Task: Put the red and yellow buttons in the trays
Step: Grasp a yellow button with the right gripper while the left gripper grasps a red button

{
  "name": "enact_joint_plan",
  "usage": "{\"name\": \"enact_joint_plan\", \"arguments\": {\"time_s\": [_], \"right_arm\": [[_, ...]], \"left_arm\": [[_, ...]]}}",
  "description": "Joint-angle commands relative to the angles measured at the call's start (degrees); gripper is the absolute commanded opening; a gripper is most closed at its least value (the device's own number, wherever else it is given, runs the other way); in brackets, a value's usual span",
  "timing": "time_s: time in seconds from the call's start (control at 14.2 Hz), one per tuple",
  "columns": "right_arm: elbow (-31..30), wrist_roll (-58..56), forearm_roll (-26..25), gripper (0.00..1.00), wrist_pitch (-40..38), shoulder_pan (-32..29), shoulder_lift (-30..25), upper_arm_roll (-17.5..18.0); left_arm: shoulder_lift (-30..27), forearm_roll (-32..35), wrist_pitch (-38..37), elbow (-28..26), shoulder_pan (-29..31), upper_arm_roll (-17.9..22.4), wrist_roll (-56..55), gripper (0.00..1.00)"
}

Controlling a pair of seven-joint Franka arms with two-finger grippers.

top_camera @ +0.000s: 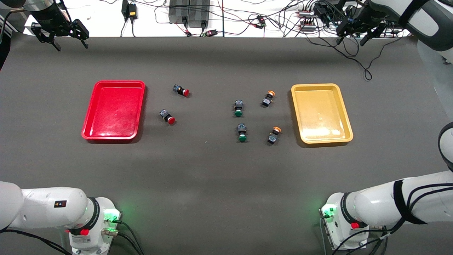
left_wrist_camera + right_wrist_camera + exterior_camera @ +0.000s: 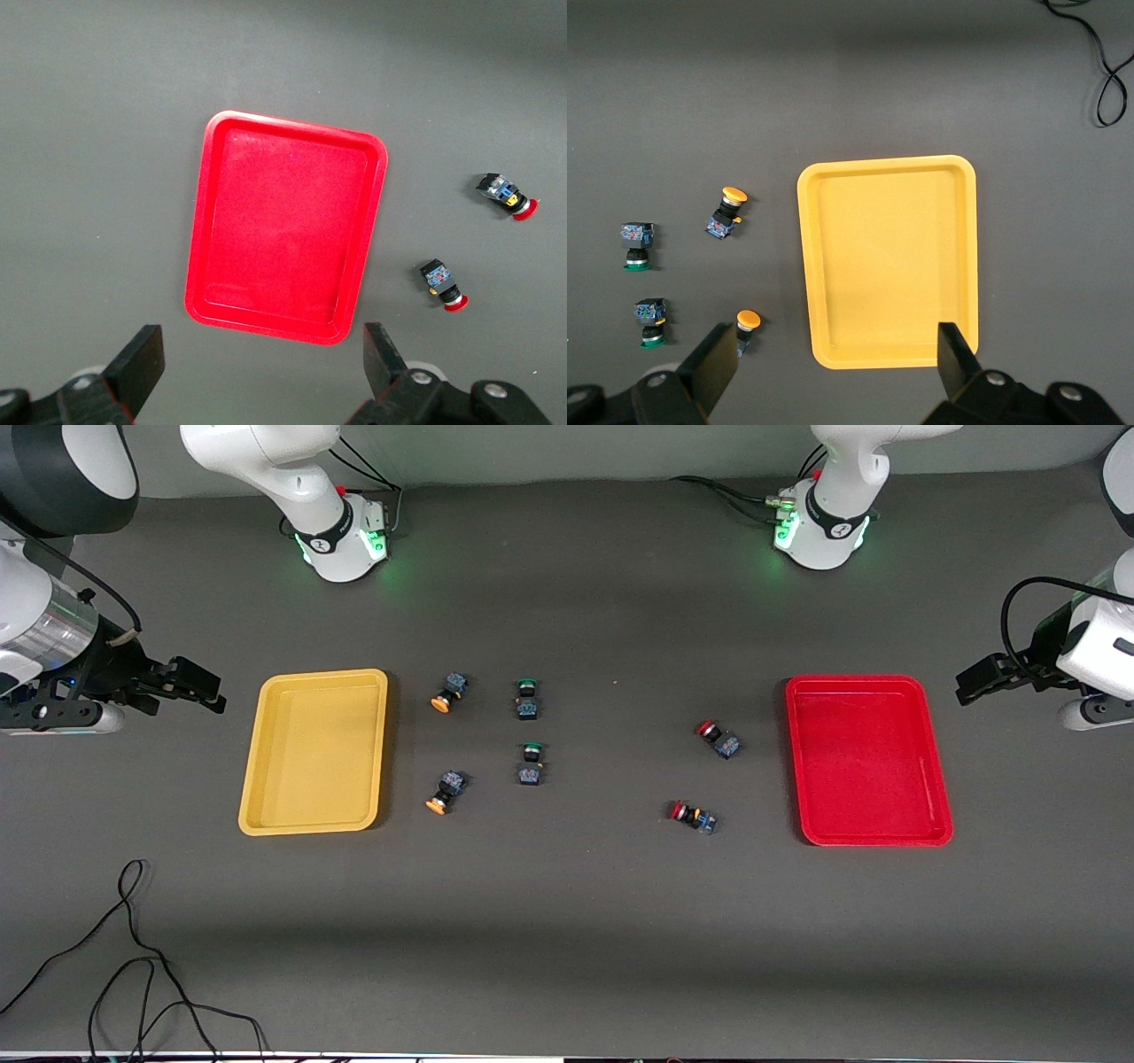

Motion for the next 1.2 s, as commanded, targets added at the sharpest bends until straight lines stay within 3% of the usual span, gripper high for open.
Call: {"name": "enact_joint_plan", "arguments": {"time_s": [0.0, 0.28, 0.64, 0.92, 1.13], "right_arm": [[1.8, -1.0, -0.6, 1.00, -1.5, 0.1, 1.0, -0.2], [1.3, -0.1, 0.0, 1.00, -2.0, 0.5, 1.7, 0.0], [-4.4, 13.5, 0.6, 1.00, -2.6, 0.7, 2.0, 8.1], [-21.3, 28.8, 1.0, 1.00, 15.0, 0.8, 0.8, 16.6], [-29.9, 38.3, 1.1, 1.00, 28.2, 0.8, 3.0, 21.6]], "left_arm": [[0.3, -0.3, -1.3, 1.0, 0.3, -0.1, 1.1, 1.00], [0.4, -0.3, -1.2, 0.9, 0.3, -0.1, 1.1, 1.00], [0.4, -0.3, -1.8, 0.6, 0.2, -0.1, 1.1, 1.00], [4.0, -0.1, -1.9, 0.6, -4.6, -2.2, -1.3, 1.00], [5.8, -0.3, -1.3, 0.3, -11.1, -2.8, -11.9, 1.00]]}}
